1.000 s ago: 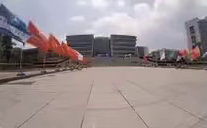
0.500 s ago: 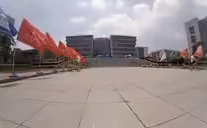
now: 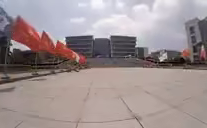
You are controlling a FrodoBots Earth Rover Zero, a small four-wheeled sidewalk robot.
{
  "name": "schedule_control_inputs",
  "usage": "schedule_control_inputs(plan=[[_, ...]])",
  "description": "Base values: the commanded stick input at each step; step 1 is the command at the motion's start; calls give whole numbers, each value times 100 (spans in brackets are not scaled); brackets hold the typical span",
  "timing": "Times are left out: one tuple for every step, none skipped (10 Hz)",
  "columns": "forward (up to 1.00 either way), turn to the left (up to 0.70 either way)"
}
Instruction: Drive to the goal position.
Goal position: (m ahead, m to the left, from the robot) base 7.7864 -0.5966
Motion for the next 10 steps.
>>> schedule_control_inputs(plan=[[100,0],[100,0],[100,0],[100,0],[100,0],[100,0],[100,0],[100,0],[100,0],[100,0]])
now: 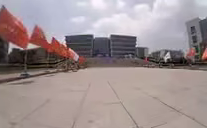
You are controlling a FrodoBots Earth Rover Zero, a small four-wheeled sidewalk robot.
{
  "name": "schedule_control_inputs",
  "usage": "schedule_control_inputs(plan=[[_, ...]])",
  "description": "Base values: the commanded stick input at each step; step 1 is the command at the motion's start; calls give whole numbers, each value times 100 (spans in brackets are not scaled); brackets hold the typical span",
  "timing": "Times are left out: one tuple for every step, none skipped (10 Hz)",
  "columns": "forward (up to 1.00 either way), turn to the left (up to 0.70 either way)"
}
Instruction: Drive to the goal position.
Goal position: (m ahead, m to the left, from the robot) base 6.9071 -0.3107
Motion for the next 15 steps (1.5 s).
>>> schedule_control_inputs(plan=[[100,0],[100,0],[100,0],[100,0],[100,0],[100,0],[100,0],[100,0],[100,0],[100,0],[100,0],[100,0],[100,0],[100,0],[100,0]])
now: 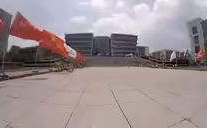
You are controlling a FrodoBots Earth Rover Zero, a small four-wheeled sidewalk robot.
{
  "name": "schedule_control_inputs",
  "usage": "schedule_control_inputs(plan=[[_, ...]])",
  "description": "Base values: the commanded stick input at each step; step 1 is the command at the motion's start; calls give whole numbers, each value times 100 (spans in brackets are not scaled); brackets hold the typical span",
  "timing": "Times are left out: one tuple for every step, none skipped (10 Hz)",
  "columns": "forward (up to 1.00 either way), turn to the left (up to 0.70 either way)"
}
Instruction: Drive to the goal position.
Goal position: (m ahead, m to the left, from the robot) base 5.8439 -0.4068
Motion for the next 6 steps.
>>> schedule_control_inputs(plan=[[100,0],[100,0],[100,0],[100,0],[100,0],[100,0]])
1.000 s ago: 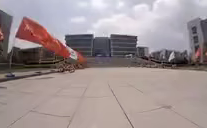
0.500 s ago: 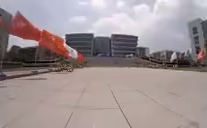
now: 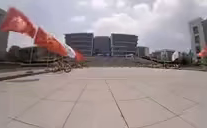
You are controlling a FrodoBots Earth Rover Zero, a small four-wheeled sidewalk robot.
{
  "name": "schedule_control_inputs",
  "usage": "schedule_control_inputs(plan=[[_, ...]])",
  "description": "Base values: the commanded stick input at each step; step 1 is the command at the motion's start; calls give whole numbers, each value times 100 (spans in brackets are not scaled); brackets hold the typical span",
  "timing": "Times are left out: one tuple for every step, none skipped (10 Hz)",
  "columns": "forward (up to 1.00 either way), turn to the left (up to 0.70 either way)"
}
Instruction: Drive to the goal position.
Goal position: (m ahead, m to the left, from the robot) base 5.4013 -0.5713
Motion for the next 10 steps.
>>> schedule_control_inputs(plan=[[100,0],[100,0],[100,0],[100,0],[100,0],[100,0],[100,0],[100,11],[100,10],[100,1]])
